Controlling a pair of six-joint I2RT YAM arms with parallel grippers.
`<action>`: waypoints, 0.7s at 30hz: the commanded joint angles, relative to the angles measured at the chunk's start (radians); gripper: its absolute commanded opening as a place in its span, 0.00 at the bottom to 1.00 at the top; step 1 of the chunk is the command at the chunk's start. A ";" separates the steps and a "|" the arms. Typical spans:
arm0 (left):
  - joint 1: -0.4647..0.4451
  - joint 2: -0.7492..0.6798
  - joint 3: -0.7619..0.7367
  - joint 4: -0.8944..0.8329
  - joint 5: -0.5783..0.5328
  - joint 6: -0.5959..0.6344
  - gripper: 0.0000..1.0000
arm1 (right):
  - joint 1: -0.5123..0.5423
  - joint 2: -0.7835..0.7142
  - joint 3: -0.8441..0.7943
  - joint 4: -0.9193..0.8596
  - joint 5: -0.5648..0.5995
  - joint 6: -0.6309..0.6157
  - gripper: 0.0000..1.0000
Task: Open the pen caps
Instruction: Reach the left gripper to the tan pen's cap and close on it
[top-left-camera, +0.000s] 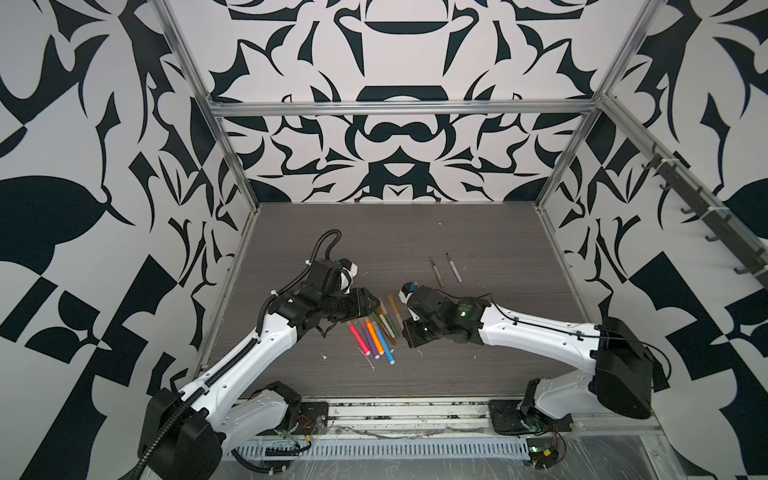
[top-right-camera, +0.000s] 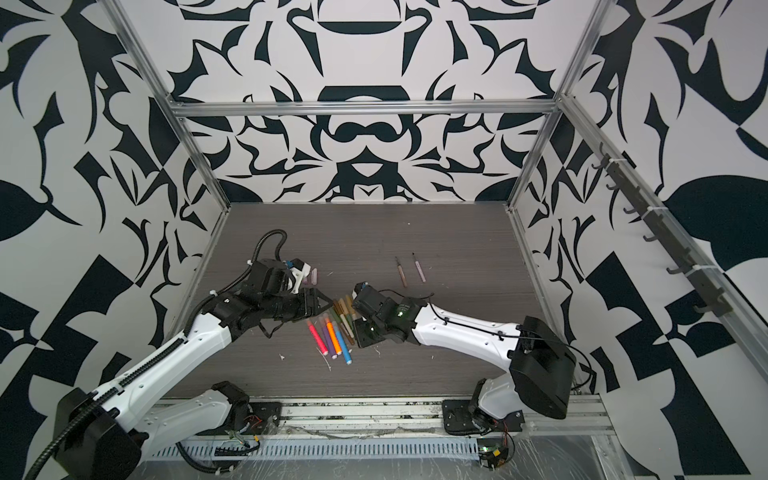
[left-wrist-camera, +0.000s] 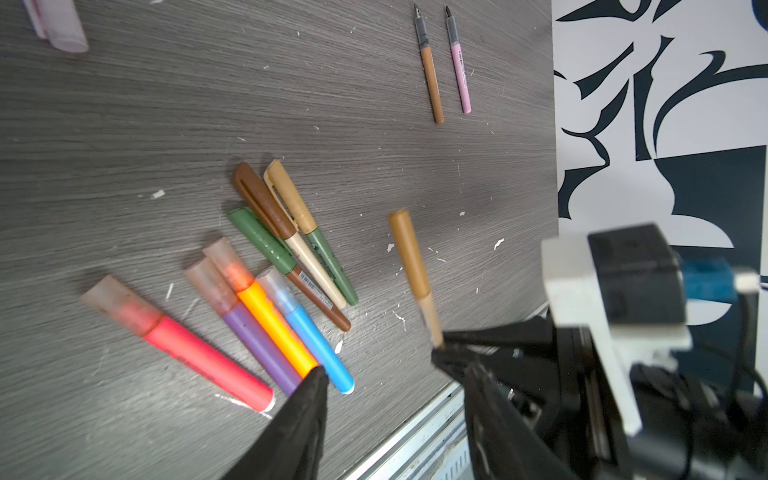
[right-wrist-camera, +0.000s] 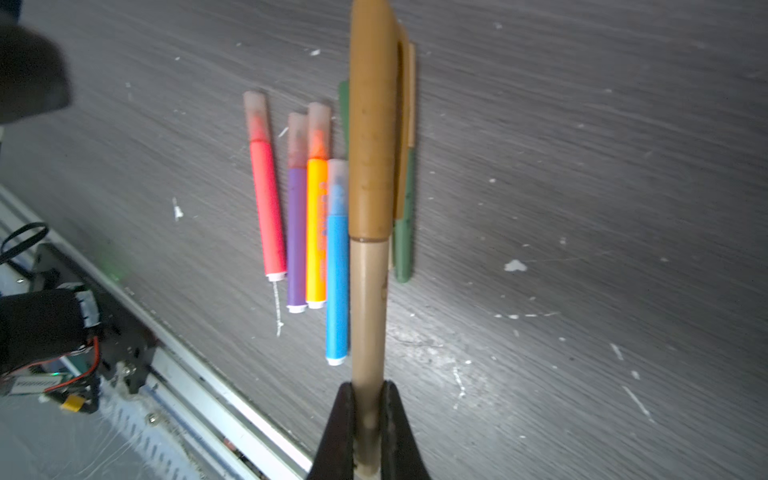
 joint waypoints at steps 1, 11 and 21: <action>-0.010 0.022 0.020 0.032 0.014 -0.024 0.56 | 0.017 0.000 0.055 0.048 -0.015 0.032 0.00; -0.022 0.088 0.027 0.010 -0.035 -0.052 0.53 | 0.066 0.000 0.082 0.069 0.021 0.056 0.00; -0.031 0.128 0.046 0.012 -0.060 -0.066 0.50 | 0.075 -0.003 0.077 0.088 0.007 0.069 0.00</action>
